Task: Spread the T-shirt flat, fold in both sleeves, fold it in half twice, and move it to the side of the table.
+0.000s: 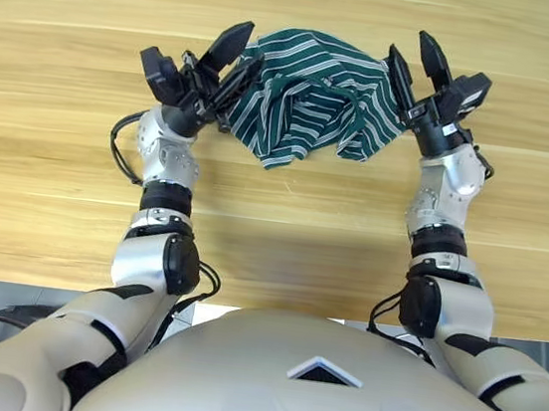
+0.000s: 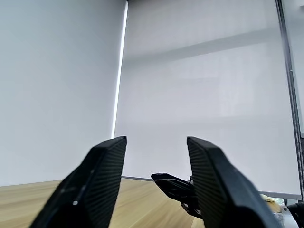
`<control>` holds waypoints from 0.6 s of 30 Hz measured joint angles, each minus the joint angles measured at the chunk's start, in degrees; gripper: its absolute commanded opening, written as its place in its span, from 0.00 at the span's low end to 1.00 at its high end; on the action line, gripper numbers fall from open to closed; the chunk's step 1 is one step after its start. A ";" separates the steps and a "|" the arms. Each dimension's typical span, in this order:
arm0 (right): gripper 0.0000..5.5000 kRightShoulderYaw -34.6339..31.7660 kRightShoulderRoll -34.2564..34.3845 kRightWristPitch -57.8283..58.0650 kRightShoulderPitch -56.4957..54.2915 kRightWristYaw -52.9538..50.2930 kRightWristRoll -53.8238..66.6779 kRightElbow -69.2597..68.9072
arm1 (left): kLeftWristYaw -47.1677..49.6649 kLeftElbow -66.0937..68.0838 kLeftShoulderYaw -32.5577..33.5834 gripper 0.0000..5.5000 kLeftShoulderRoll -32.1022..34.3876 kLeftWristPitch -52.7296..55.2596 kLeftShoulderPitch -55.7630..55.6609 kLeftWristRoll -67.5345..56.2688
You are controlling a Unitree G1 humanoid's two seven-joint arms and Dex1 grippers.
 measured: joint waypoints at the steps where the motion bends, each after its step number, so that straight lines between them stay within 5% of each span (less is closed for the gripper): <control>1: 0.57 0.73 -0.22 -0.07 1.05 0.57 -0.09 -1.07 | -0.02 -0.58 -0.67 0.53 -0.02 0.00 0.48 0.02; 7: 0.75 5.42 -2.62 0.49 7.79 2.08 -1.67 -9.33 | 2.25 -5.96 -4.31 0.71 0.78 -1.39 5.34 1.88; 18: 0.75 10.65 -9.83 4.95 16.77 1.93 -2.50 -24.16 | 11.80 -20.16 -11.09 0.72 3.09 -4.89 17.60 6.26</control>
